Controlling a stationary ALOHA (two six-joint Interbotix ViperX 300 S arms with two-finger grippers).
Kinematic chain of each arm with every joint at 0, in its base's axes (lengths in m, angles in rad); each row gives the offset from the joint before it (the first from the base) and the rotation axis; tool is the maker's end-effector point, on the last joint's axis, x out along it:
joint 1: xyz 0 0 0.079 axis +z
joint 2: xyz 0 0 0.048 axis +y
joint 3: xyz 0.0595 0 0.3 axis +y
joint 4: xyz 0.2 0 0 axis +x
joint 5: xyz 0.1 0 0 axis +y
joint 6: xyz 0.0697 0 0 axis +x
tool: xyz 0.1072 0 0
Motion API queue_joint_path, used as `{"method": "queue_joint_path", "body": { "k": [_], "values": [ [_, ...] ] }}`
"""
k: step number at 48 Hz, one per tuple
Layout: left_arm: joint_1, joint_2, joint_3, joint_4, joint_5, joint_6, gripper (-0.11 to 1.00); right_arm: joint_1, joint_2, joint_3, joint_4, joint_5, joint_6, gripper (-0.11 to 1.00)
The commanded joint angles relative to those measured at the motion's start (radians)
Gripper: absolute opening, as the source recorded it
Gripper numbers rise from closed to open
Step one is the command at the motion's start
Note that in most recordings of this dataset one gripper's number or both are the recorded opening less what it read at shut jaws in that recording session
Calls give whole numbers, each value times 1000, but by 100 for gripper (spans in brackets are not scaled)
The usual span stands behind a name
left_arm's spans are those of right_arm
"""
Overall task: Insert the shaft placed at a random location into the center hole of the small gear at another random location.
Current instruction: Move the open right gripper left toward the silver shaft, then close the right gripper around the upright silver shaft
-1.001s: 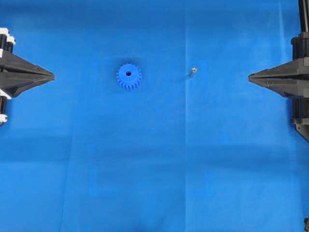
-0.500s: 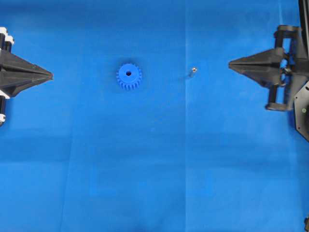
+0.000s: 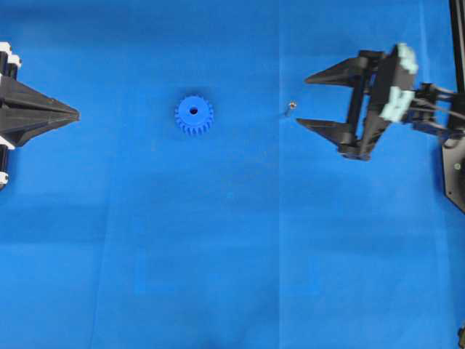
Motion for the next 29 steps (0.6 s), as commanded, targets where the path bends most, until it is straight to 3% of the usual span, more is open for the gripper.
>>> {"method": "queue_joint_path", "body": {
  "k": [1, 12, 29],
  "values": [
    [0, 2, -8, 2, -5, 0, 0, -12, 60, -31, 15, -43, 0, 76],
    [0, 2, 0, 2, -5, 0, 0, -31, 196, -49, 57, -115, 0, 76],
    [0, -2, 3, 2, -5, 0, 0, -31, 255, -51, 58, -121, 0, 75]
  ]
}}
